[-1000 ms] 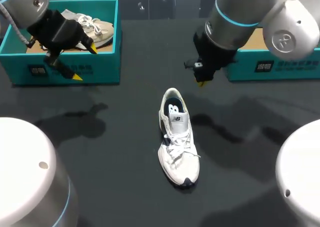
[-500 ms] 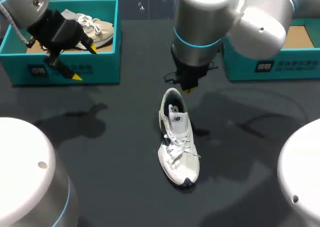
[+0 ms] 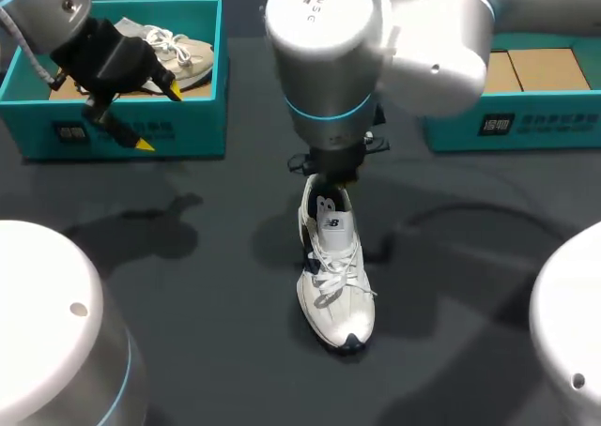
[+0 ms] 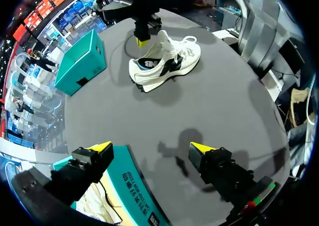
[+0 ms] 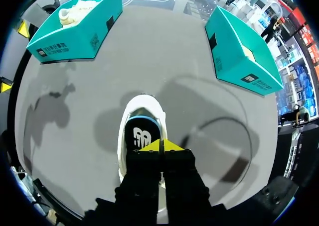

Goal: Take the shoe out of the shoebox, open the shoe tongue, remove and reinsert the insole, then place the shoe into the shoebox

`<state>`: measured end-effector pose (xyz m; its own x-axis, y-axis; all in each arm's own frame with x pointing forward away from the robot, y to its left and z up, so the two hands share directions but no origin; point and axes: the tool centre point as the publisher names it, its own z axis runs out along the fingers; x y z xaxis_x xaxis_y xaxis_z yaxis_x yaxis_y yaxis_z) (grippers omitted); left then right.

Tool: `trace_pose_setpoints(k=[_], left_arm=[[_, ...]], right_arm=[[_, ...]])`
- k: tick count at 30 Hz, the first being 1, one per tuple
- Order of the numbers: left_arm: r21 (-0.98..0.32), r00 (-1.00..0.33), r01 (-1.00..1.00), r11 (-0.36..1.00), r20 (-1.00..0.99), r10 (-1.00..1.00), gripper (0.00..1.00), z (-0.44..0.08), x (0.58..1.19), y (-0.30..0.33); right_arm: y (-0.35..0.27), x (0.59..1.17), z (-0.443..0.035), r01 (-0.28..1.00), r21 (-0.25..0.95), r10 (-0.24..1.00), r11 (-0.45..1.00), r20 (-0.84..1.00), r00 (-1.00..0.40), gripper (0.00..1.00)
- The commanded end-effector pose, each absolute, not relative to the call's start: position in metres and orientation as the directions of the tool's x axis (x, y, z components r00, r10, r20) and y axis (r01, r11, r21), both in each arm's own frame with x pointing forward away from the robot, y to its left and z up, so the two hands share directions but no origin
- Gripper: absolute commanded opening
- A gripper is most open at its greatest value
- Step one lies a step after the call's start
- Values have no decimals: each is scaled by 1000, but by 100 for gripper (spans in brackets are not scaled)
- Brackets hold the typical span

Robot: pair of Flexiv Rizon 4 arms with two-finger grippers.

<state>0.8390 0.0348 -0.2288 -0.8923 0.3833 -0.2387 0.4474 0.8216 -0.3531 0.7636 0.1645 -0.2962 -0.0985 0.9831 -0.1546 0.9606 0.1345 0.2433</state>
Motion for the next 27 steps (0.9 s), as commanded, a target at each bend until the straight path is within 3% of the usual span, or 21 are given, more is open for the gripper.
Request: trace_pose_setpoints(k=[1,16,27], left_arm=[[-350,-892,448,823,-239,384,100,-229,838,35],[-350,-892,448,823,-239,384,100,-229,838,35],[-350,-892,448,823,-239,384,100,-229,838,35]], right_arm=[[176,765,-307,963,249,984,107,-166,-66,0],[180,781,-354,966,255,979,31,-204,22,0],[185,792,-373,967,240,968,81,-249,-19,0]])
